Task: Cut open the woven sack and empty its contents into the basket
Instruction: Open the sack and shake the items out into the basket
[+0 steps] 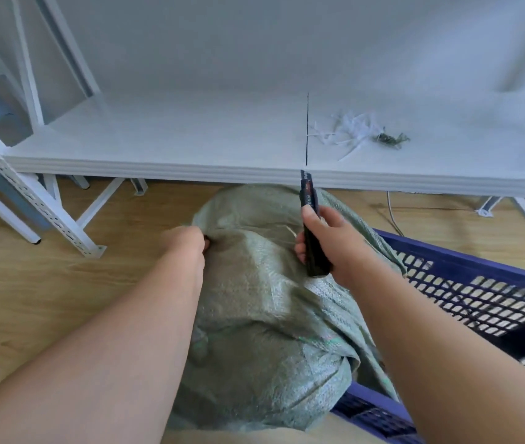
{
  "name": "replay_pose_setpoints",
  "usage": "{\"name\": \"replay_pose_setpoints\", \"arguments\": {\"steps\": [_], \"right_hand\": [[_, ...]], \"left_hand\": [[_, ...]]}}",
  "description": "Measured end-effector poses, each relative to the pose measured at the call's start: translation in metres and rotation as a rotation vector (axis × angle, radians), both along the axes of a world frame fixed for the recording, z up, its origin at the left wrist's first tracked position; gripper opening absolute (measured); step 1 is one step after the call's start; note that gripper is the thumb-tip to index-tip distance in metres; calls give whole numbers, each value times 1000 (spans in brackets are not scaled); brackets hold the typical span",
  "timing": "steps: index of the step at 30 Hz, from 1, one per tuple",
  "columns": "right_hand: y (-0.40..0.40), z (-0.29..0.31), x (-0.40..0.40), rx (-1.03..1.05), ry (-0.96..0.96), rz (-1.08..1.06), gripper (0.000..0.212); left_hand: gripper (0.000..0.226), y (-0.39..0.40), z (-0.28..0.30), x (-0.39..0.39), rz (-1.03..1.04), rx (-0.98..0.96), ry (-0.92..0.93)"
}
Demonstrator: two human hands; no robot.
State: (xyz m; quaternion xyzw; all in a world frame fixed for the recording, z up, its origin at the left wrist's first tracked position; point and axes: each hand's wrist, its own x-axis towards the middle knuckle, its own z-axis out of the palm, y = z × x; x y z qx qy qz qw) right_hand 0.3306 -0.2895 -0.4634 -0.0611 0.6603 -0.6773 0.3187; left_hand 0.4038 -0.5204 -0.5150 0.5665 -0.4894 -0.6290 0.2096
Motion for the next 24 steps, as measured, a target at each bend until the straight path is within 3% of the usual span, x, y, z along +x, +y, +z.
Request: {"name": "replay_pose_setpoints", "arguments": {"steps": [5,7,12,16,18,24], "right_hand": [[5,8,-1,42,28,62,18],[7,10,-2,14,12,86,15],[12,13,-2,90,57,112,30],[10,14,1,123,77,125,23],[8,18,3,189,153,128,19],[-24,58,8,329,550,95,36]], "left_hand": [[41,19,24,-1,186,-29,62],[43,27,32,2,196,-43,57],[46,39,48,2,230,-31,107],[39,46,56,4,219,-28,137],[36,49,60,4,207,-28,135],[31,51,77,-8,28,-28,140]]}}
